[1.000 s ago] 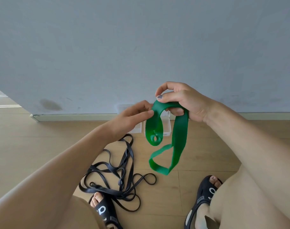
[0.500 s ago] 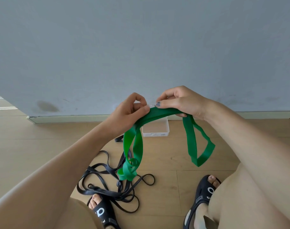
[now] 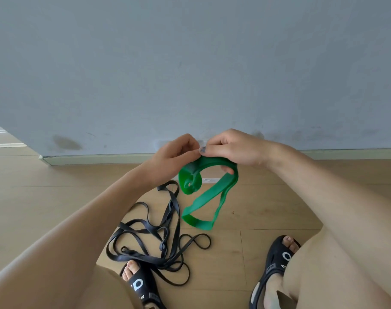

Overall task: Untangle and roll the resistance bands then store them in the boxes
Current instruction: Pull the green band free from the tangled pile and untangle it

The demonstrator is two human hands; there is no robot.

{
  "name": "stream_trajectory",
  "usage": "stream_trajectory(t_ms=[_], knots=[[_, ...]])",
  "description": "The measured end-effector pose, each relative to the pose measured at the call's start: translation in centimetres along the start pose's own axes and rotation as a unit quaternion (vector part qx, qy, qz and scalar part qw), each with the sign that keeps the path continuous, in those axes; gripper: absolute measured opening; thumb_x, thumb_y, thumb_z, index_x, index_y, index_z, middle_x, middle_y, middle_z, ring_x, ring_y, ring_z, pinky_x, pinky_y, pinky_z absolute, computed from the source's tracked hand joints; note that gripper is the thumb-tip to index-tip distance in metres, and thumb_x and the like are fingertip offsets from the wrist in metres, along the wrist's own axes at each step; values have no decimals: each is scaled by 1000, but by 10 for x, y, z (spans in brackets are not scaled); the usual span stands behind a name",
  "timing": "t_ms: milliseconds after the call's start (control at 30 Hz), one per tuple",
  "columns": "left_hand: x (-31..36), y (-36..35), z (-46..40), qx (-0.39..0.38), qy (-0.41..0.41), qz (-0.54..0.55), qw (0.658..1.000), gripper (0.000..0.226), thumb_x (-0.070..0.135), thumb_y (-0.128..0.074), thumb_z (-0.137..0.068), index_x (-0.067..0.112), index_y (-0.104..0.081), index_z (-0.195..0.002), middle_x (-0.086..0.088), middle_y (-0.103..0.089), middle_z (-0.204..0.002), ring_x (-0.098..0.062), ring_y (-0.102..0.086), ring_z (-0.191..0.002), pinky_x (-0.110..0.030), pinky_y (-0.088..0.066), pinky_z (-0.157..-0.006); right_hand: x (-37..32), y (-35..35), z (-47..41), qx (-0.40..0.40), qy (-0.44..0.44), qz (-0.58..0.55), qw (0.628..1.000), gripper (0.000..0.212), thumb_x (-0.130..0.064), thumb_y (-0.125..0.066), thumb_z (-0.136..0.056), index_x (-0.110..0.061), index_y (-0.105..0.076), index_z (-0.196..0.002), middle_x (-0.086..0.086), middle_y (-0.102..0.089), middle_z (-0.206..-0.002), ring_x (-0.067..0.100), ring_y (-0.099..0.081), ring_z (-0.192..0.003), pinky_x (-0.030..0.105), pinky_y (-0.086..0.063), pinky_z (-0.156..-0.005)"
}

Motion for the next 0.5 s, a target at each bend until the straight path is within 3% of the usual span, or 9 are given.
stream_trajectory(t_ms=[100,200,300,367,500], knots=[[-5,5,2,-28,11,37,999,16,21,-50,-108,10,-53,-96,4,-55,-81,-10,-52,-79,-25,-45,-78,-7,4,2,12,25,-48,998,37,-34,-57,-105,-13,-63,-75,5,-54,-58,19,-46,-48,30,-38,-53],[-10,2,3,-63,35,66,995,24,26,-41,-112,7,-51,-99,3,-72,-99,-15,-67,-103,-33,-52,-103,-15,12,4,40,49,-81,995,43,-30,-57,-104,-22,-62,-62,2,-55,-60,17,-43,-46,27,-36,-50],[-16,1,1,-75,60,79,992,32,26,-37,-112,-4,-48,-106,-14,-72,-113,-20,-68,-109,-37,-54,-103,-17,19,5,58,58,-95,992,46,-29,-57,-104,-23,-61,-58,5,-52,-62,18,-39,-45,24,-34,-47],[-15,-1,0,-81,69,99,989,31,25,-37,-112,1,-52,-100,-11,-62,-99,-17,-62,-97,-43,-53,-101,-17,24,6,72,56,-93,991,46,-27,-57,-104,-20,-60,-59,6,-51,-61,17,-38,-44,24,-33,-47],[-8,9,0,-52,60,153,985,25,21,-44,-108,15,-56,-87,1,-52,-83,-14,-50,-79,-33,-44,-80,-14,37,9,85,44,-94,991,47,-26,-58,-102,-21,-57,-55,3,-49,-57,16,-37,-44,28,-30,-48]])
Point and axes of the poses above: each hand's wrist, its own z-axis away from the middle knuckle, its own y-axis out of the back of the hand, x = y × z, the point moved 8 cm from there along -z, towards the middle knuckle
